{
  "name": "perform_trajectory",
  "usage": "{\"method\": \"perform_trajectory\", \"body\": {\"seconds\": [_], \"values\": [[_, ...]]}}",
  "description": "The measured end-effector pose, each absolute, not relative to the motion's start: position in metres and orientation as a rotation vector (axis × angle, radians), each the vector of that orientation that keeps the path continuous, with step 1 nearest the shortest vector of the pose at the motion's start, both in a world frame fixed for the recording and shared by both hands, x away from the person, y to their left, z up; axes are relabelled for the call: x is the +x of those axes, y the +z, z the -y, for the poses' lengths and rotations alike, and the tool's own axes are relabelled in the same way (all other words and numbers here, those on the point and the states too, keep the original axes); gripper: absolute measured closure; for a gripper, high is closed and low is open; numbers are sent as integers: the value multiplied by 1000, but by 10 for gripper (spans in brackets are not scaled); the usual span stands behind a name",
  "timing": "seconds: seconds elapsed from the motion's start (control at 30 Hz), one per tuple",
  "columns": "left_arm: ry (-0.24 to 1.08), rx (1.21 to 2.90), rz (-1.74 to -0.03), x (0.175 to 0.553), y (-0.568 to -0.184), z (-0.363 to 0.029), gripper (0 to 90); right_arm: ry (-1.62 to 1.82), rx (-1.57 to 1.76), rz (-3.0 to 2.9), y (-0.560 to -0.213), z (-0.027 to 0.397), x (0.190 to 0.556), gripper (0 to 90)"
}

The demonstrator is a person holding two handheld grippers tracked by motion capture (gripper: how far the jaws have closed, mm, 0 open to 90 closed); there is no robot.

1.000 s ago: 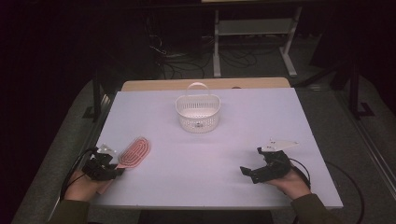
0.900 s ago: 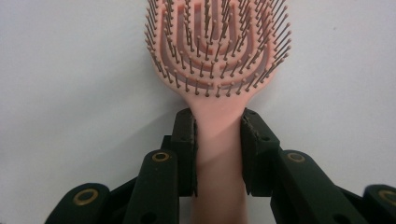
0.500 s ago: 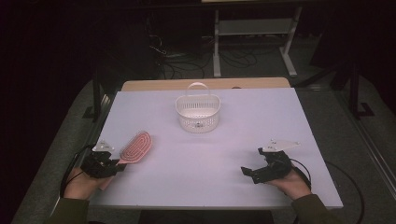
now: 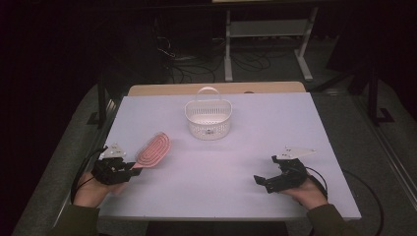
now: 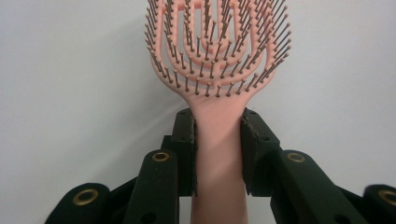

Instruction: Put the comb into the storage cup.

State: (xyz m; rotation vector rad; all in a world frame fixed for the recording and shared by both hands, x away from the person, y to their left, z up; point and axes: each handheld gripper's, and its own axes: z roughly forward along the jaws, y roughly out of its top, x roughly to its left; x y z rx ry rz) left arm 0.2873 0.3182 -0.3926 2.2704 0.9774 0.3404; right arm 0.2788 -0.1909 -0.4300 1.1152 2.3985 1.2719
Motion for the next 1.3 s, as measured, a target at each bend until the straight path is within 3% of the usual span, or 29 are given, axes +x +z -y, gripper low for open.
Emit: {"method": "perform_trajectory", "body": {"seconds": [1.3], "values": [[256,2219,-711,305,-389,-240,702,1292,1099,-2395,-428,191,277,0]]}}
